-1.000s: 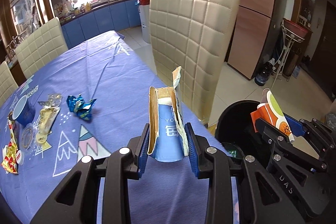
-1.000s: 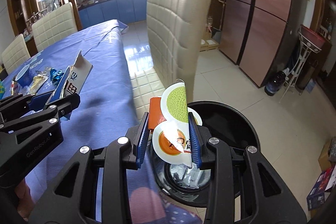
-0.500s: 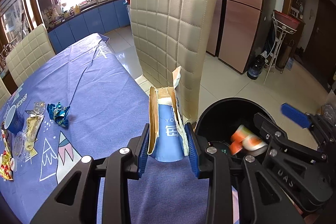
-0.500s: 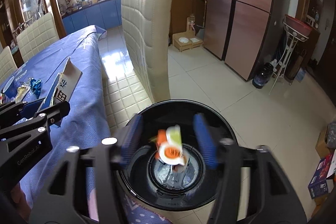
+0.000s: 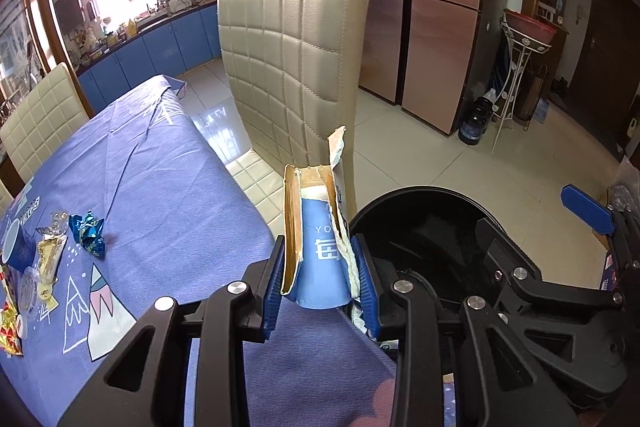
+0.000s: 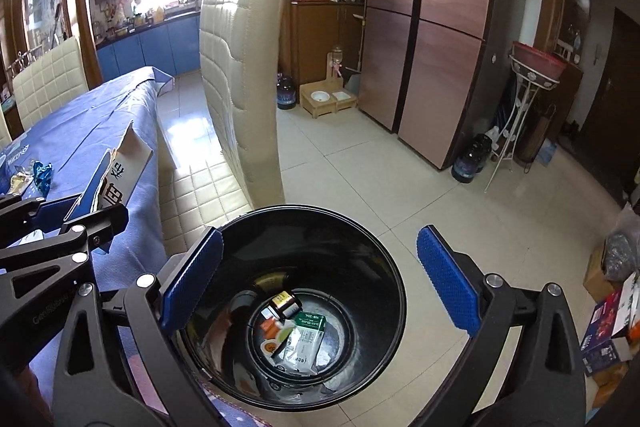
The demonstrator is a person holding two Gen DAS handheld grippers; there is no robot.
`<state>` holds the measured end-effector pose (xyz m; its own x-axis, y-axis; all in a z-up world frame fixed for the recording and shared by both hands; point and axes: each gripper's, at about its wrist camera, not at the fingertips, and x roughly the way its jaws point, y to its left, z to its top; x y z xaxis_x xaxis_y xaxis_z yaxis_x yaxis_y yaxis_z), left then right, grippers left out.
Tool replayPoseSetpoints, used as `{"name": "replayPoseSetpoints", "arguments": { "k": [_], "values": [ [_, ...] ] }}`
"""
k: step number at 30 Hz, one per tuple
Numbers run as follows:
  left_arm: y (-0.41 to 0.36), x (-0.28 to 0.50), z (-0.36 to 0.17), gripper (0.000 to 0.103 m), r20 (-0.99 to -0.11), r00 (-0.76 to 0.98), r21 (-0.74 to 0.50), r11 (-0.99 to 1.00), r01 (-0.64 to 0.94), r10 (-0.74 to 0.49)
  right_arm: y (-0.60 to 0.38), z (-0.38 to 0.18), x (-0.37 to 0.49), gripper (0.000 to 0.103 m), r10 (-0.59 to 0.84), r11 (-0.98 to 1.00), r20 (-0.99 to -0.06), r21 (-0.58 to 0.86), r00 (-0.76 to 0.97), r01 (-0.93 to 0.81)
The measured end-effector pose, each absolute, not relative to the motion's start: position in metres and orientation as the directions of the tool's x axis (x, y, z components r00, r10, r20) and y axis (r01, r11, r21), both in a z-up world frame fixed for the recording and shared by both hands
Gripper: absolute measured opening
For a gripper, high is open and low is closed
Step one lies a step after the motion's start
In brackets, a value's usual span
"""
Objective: Collect trash
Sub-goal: 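Open the left tool over the bin to drop the blue paper packet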
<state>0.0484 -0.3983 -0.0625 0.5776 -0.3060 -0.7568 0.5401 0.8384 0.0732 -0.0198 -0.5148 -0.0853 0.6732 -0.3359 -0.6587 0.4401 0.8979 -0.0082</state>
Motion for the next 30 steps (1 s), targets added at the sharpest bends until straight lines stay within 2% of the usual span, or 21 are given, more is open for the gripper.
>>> {"name": "replayPoseSetpoints", "arguments": {
  "k": [9, 16, 18, 20, 23, 30],
  "values": [
    [-0.425, 0.04, -0.065, 0.032, -0.761, 0.565, 0.087, 0.813, 0.575, -0.318, -0.541, -0.093, -0.031, 0.097, -0.362, 0.87, -0.668, 0.009, 0.65, 0.493],
    [-0.445, 0.037, -0.067, 0.037, -0.764, 0.556, 0.09, 0.798, 0.596, -0.329, -0.568, -0.1, -0.041, 0.097, -0.379, 0.831, -0.681, 0.047, 0.627, 0.554],
    [-0.448, 0.037, -0.068, 0.048, -0.772, 0.536, 0.069, 0.794, 0.604, -0.341, -0.575, -0.1, -0.044, 0.097, -0.385, 0.821, -0.684, 0.054, 0.62, 0.568],
    [-0.448, 0.038, -0.068, 0.079, -0.771, 0.534, 0.054, 0.8, 0.597, -0.346, -0.579, -0.1, -0.047, 0.097, -0.386, 0.815, -0.685, 0.06, 0.618, 0.576],
    [-0.443, 0.039, -0.062, 0.082, -0.746, 0.562, 0.048, 0.813, 0.58, -0.357, -0.582, -0.1, -0.049, 0.097, -0.388, 0.81, -0.683, 0.067, 0.618, 0.583],
    [-0.418, 0.052, -0.063, 0.083, -0.761, 0.56, 0.025, 0.846, 0.532, -0.329, -0.567, -0.096, -0.046, 0.097, -0.349, 0.832, -0.682, 0.09, 0.642, 0.548]
  ]
}}
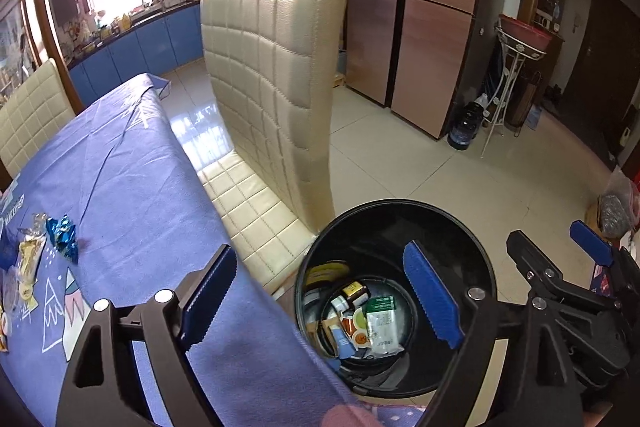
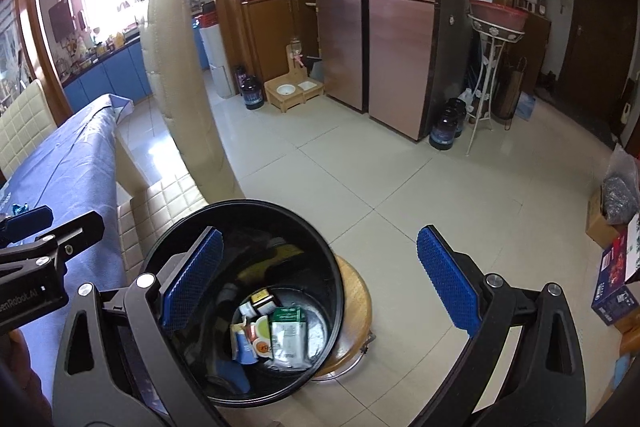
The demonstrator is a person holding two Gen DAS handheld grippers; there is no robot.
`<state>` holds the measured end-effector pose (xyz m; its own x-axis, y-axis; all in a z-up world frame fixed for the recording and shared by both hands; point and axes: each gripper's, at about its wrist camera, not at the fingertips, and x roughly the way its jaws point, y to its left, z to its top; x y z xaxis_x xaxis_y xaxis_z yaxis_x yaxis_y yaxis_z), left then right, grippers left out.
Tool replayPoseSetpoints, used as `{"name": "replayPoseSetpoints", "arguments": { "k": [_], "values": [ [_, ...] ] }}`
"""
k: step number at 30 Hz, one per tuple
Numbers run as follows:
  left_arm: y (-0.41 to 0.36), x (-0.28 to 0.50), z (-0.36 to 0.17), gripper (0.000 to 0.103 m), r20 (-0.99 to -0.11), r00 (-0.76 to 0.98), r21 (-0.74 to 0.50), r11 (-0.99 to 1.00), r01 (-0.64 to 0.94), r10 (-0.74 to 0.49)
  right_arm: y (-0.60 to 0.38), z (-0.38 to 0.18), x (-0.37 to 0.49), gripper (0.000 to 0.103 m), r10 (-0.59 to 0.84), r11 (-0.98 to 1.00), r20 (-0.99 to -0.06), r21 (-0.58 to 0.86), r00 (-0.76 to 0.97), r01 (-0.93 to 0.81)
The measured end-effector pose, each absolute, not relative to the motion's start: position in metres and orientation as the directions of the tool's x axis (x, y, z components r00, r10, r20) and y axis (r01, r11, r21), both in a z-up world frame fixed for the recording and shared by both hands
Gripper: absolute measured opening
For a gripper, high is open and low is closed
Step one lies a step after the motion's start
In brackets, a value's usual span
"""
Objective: Collect trash
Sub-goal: 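Open the left tool over the bin to drop the blue paper packet, then move both tools back over the table toward the remaining wrappers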
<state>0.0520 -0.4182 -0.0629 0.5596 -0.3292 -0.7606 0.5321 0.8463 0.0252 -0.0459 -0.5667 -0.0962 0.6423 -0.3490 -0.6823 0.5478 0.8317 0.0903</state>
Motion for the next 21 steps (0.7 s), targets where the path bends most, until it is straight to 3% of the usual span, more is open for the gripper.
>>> {"name": "replayPoseSetpoints", "arguments": {
  "k": [21],
  "values": [
    [-0.216, 0.085, -0.039, 0.083, -0.715, 0.686, 0.026, 0.975, 0.222, -0.137, -0.384, -0.061, 0.03, 0.097, -0.141, 0.971, -0.639, 0.058, 0.756, 0.231]
  ]
}}
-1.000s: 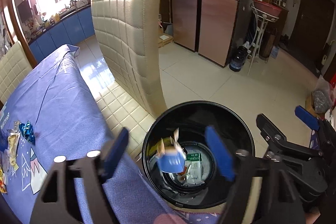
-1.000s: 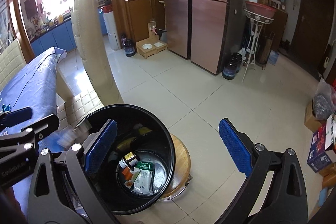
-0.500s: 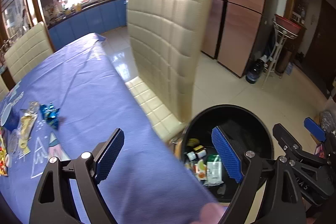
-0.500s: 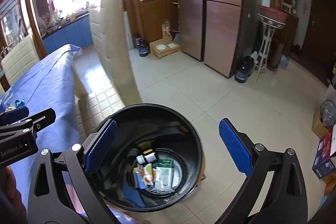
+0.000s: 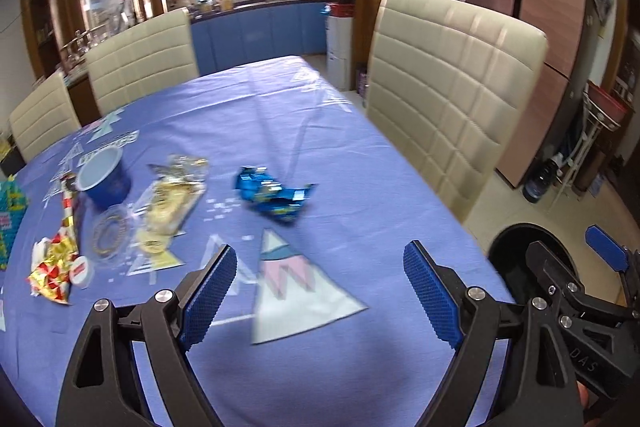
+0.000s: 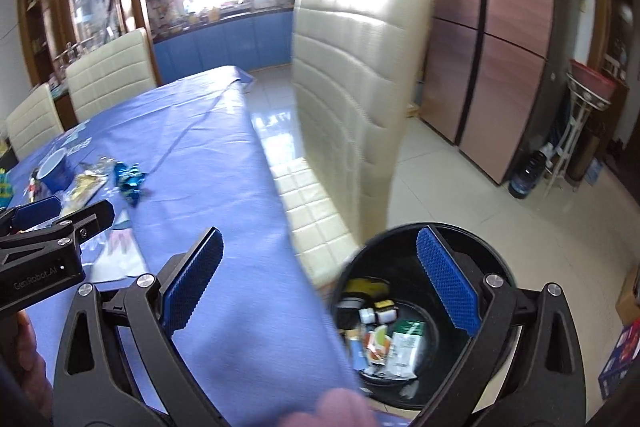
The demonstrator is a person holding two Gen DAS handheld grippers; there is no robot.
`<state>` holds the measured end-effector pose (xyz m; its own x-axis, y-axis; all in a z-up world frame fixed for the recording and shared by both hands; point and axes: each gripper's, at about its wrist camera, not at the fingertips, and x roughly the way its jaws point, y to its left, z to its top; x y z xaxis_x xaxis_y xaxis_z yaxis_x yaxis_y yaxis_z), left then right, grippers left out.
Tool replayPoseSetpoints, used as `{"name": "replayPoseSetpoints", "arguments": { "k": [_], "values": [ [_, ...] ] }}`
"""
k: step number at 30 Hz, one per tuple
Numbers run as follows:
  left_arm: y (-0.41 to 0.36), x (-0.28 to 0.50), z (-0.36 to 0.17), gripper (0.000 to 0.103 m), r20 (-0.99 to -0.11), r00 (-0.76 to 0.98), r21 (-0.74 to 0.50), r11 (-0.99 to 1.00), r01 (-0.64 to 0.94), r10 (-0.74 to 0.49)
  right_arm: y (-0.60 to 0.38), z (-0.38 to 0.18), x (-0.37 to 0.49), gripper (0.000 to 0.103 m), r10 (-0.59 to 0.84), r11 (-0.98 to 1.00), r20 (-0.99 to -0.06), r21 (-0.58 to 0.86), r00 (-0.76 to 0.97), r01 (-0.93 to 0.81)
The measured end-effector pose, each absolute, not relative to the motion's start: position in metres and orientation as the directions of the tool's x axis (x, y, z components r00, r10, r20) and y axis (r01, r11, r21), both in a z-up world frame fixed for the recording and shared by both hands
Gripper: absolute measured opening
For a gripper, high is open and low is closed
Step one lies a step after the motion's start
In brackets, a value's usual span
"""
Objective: Collect trash
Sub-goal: 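Move both tools back over the table toward the remaining wrappers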
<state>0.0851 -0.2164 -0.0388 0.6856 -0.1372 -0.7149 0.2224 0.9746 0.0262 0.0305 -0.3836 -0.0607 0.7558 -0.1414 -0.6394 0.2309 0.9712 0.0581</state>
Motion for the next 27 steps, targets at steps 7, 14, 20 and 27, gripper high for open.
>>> {"name": "replayPoseSetpoints", "arguments": {
  "k": [7, 14, 20, 27],
  "values": [
    [-0.126, 0.094, -0.035, 0.083, -0.699, 0.713, 0.029, 0.995, 0.093, -0.047, -0.299, -0.055, 0.062, 0.096, -0.052, 0.994, -0.645, 0.04, 0.762, 0.101],
    [-0.039, 0.103, -0.037, 0.083, -0.698, 0.716, 0.022, 1.0, -0.019, 0.029, -0.214, -0.052, 0.091, 0.096, 0.015, 1.0, -0.658, 0.012, 0.753, -0.01],
    [0.025, 0.116, -0.043, 0.083, -0.709, 0.701, 0.029, 0.997, -0.076, 0.074, -0.156, -0.058, 0.112, 0.096, 0.056, 0.997, -0.674, 0.0, 0.737, -0.075],
    [0.08, 0.133, -0.066, 0.083, -0.753, 0.653, 0.007, 0.994, -0.109, 0.077, -0.115, -0.076, 0.155, 0.089, 0.071, 0.996, -0.735, 0.015, 0.674, -0.089]
  ]
}}
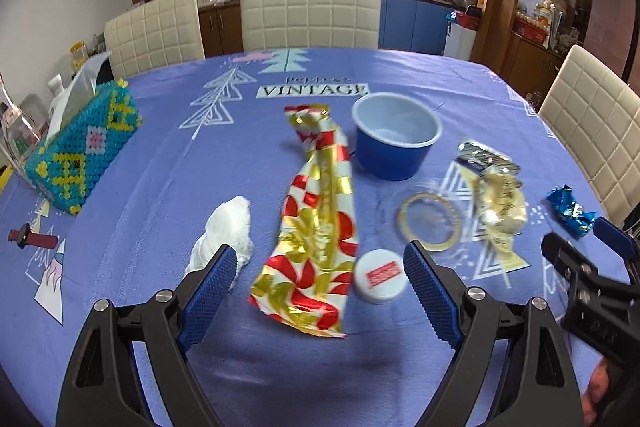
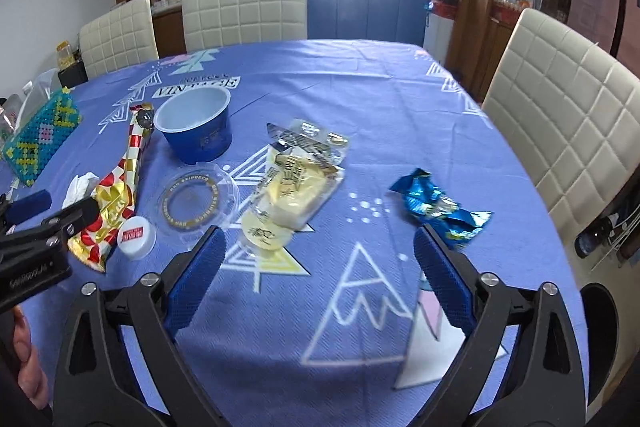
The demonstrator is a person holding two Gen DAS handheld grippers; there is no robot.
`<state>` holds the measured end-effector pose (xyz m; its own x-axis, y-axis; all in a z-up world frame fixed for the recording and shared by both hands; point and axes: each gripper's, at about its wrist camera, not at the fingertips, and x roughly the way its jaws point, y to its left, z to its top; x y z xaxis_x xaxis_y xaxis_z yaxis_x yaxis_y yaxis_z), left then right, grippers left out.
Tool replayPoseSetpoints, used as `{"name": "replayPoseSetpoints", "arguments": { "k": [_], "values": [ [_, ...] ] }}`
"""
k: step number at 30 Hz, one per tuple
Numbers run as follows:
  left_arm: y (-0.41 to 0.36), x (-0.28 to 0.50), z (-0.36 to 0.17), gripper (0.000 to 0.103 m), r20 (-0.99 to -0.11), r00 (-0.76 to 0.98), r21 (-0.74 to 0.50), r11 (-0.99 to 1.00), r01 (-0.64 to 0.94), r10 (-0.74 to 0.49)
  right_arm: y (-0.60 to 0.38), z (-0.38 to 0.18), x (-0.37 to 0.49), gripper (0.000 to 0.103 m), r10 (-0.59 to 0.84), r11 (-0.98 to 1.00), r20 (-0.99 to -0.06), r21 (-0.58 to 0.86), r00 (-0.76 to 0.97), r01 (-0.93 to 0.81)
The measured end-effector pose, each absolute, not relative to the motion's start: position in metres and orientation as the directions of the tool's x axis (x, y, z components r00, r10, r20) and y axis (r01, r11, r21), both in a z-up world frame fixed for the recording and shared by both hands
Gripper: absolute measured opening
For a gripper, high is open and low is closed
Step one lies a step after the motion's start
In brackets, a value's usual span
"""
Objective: Collect trash
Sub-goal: 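Move both tools back over the table toward the remaining wrappers, then grasp the red-gold candy wrapper with left tool while right tool grasps the yellow snack bag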
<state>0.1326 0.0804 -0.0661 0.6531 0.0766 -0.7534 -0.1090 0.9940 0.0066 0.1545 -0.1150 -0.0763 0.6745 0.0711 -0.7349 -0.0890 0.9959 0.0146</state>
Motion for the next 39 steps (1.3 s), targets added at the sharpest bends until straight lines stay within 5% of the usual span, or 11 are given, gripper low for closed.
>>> {"name": "replayPoseSetpoints", "arguments": {
  "k": [12, 15, 19, 20, 39],
  "values": [
    [0.091, 0.175, -0.094, 0.078, -0.8, 0.597, 0.02, 0.998, -0.062, 0.053, -0.102, -0.112, 0.217, 0.068, 0.051, 0.998, -0.827, 0.026, 0.559, -0.052],
    [0.087, 0.18, -0.099, 0.059, -0.807, 0.59, 0.012, 0.999, -0.043, 0.035, -0.101, -0.112, 0.214, 0.056, 0.071, 0.996, -0.822, 0.031, 0.565, -0.081],
    [0.093, 0.181, -0.104, 0.017, -0.822, 0.57, -0.025, 0.999, -0.046, 0.006, -0.093, -0.108, 0.204, 0.033, 0.058, 0.994, -0.814, -0.007, 0.577, -0.11],
    [0.096, 0.18, -0.105, 0.015, -0.825, 0.565, -0.05, 0.997, -0.052, -0.011, -0.092, -0.106, 0.2, 0.032, 0.054, 0.993, -0.812, -0.017, 0.581, -0.116],
    [0.053, 0.127, -0.06, 0.01, -0.749, 0.66, -0.074, 0.997, 0.002, -0.056, -0.133, -0.079, 0.131, 0.026, 0.081, 0.993, -0.777, 0.006, 0.624, -0.12]
  ]
}}
